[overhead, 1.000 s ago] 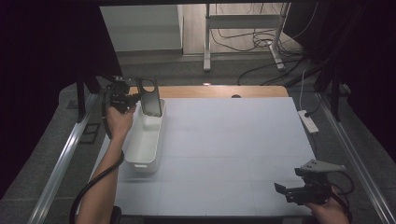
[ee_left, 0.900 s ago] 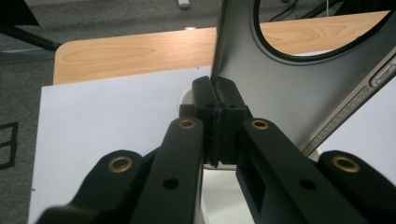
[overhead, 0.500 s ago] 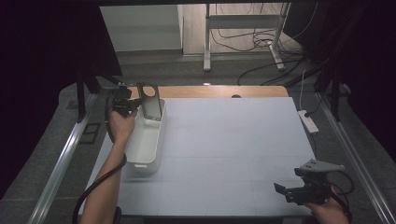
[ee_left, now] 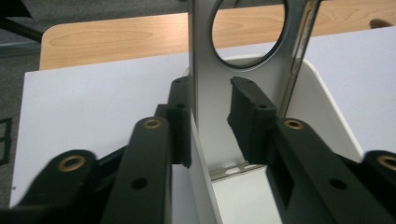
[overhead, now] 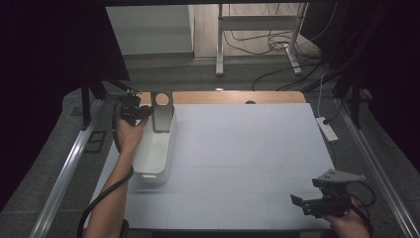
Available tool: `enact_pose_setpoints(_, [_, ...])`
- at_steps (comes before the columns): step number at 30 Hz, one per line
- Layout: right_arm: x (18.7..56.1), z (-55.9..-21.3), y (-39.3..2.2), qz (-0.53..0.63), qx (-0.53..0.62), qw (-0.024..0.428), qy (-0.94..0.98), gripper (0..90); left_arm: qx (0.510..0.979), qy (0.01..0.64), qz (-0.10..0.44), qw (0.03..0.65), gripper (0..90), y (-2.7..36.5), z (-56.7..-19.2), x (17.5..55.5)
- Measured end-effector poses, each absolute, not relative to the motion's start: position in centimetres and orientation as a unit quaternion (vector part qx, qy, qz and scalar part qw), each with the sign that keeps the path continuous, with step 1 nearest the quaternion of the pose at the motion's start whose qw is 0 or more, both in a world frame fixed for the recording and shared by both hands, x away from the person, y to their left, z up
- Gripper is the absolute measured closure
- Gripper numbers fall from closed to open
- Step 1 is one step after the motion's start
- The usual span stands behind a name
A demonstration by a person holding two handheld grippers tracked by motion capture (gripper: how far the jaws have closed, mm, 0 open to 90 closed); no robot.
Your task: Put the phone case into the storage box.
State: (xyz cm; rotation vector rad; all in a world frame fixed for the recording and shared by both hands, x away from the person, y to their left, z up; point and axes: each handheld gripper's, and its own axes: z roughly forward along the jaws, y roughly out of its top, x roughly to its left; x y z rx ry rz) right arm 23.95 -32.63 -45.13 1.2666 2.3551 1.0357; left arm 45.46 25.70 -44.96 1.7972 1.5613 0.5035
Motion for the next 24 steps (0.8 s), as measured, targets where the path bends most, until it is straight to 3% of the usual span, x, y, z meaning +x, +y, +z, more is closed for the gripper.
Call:
enact_pose_setpoints(11, [23.92,-45.1,-32.59,0.358,0.433,0.137,0.816,2.3,0.689,0.59,0.161,0.389,52.6,26.52,-45.39,45.28])
enact_pose_setpoints(24, [23.9,-45.1,-32.59,0.358,0.433,0.139,0.816,2.2,0.689,0.576,0.152,0.413,42.2,26.67,-45.1,44.69])
